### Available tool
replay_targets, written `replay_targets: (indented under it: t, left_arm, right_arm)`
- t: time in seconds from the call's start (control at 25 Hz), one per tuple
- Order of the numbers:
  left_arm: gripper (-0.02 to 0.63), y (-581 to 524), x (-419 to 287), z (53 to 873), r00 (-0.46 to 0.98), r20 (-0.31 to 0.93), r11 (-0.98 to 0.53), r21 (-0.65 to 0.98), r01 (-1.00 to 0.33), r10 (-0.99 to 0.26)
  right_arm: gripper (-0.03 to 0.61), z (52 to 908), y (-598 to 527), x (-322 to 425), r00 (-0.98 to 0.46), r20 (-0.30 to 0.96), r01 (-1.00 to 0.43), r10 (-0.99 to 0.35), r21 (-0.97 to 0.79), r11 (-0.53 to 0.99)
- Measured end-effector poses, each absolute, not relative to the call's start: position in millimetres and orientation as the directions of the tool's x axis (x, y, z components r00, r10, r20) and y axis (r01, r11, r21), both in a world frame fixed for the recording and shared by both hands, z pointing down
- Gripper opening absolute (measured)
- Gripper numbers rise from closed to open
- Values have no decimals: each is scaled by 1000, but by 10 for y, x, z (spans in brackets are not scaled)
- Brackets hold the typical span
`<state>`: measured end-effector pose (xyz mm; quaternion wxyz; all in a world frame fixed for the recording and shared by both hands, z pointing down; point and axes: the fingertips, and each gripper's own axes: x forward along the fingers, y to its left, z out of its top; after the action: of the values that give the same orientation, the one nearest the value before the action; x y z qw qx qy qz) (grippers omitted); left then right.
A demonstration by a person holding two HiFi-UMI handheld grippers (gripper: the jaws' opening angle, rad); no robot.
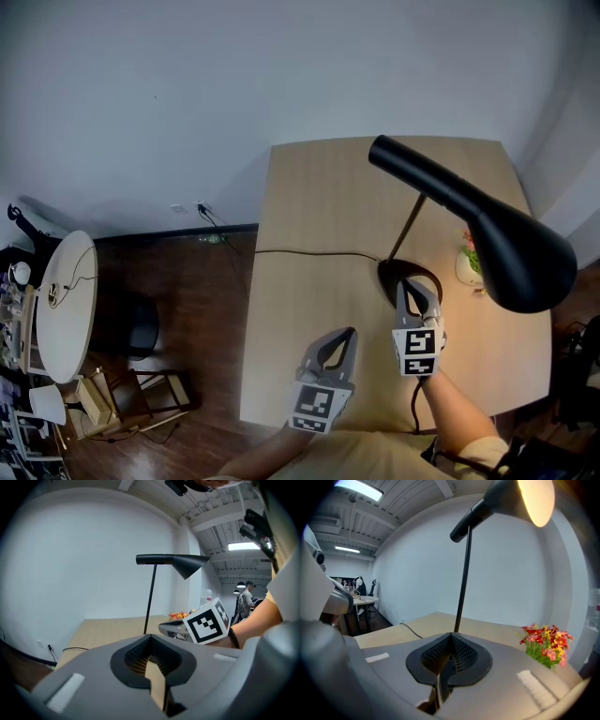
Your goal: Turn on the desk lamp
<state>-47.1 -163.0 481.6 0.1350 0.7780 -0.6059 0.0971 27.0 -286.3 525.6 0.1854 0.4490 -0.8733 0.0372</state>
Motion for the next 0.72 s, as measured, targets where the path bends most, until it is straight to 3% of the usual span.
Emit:
replay_targets:
  t: [0.72]
  left_arm:
    - [-2,-1098,-395,4463,365,198,-364,41,-931,-910]
  right_arm:
    - [-2,4373,-1698,334,-551,168,-806,-817,147,574]
